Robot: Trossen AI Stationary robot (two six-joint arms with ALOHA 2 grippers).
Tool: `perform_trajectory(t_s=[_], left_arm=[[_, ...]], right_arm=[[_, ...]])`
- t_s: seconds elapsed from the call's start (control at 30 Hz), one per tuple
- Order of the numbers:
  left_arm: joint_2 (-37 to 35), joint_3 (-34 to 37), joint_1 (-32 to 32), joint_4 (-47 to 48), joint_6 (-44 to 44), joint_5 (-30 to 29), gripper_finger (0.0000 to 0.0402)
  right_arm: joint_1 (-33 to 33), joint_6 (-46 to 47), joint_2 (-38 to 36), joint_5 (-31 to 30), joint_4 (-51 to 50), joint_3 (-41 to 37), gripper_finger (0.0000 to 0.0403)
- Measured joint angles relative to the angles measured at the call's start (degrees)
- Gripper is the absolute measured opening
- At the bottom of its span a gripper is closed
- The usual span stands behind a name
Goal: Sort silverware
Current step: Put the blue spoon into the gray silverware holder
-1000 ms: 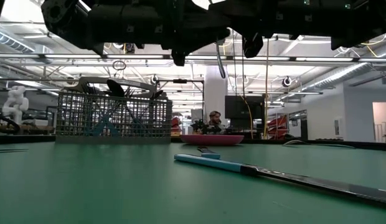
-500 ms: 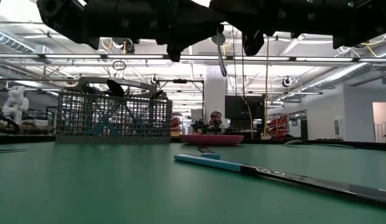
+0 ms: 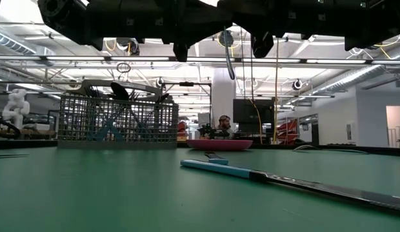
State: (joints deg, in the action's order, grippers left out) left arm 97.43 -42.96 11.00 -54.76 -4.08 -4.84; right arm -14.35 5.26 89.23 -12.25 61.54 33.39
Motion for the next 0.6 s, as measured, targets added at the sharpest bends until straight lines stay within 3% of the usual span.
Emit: perform_trajectory(t_s=[0.1, 0.33, 0.6], left_arm=[[0.0, 0.0, 0.0, 0.0, 0.0, -0.1, 0.0013], [0.0, 0.0, 0.0, 0.0, 0.0, -0.1, 0.0011], [0.0, 0.0, 0.0, 0.3, -0.1, -0.2, 0.001]], right_arm=[[0.0, 0.1, 0.0, -0.1, 0.0, 0.0, 0.0], [0.0, 0.1, 0.0, 0.0, -0.1, 0.0, 0.0012], [0.0, 0.9, 0.0, 0.1, -0.6, 0.0, 0.0075]])
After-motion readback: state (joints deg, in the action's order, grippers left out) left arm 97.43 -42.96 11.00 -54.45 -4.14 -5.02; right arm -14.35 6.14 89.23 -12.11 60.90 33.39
